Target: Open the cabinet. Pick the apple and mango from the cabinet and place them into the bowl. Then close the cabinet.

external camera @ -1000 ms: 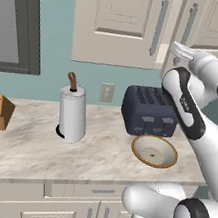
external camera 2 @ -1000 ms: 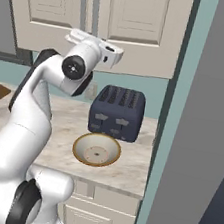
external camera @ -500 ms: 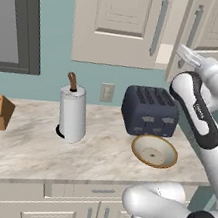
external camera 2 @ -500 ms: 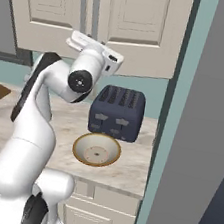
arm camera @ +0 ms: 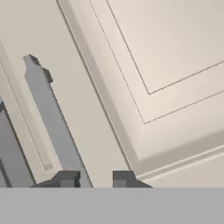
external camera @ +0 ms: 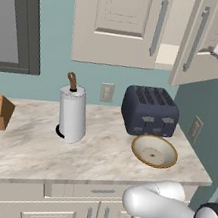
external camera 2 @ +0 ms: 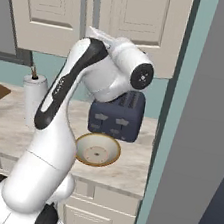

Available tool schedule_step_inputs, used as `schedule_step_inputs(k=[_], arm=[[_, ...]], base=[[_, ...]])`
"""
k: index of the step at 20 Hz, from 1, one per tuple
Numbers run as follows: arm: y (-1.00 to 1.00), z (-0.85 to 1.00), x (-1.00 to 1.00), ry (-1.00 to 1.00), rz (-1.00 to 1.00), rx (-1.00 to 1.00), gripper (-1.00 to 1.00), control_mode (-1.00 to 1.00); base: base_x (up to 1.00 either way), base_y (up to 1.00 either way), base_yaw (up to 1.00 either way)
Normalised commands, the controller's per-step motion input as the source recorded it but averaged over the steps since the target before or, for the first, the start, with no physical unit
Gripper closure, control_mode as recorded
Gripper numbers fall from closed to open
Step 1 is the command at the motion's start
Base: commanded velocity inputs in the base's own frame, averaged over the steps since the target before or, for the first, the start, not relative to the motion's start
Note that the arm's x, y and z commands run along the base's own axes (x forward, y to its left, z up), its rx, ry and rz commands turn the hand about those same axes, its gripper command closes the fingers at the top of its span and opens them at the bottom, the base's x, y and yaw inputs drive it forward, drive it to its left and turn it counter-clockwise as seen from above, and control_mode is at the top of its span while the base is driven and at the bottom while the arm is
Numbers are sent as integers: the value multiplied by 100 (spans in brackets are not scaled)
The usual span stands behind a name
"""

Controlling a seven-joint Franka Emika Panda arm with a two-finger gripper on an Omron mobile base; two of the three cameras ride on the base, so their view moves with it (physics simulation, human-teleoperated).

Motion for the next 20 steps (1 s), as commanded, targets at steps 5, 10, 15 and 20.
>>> schedule_step_inputs(k=[5,10,15,20], arm=[[-97,0,-81,-31,16,2,100,-100],[74,-100,-100,-26,15,-20,100,-100],[100,-100,-30,-13,2,-17,-100,-100],[100,-33,-5,-19,-4,-21,-100,-100]], base=[[0,0,0],[0,0,0],[0,0,0],[0,0,0]])
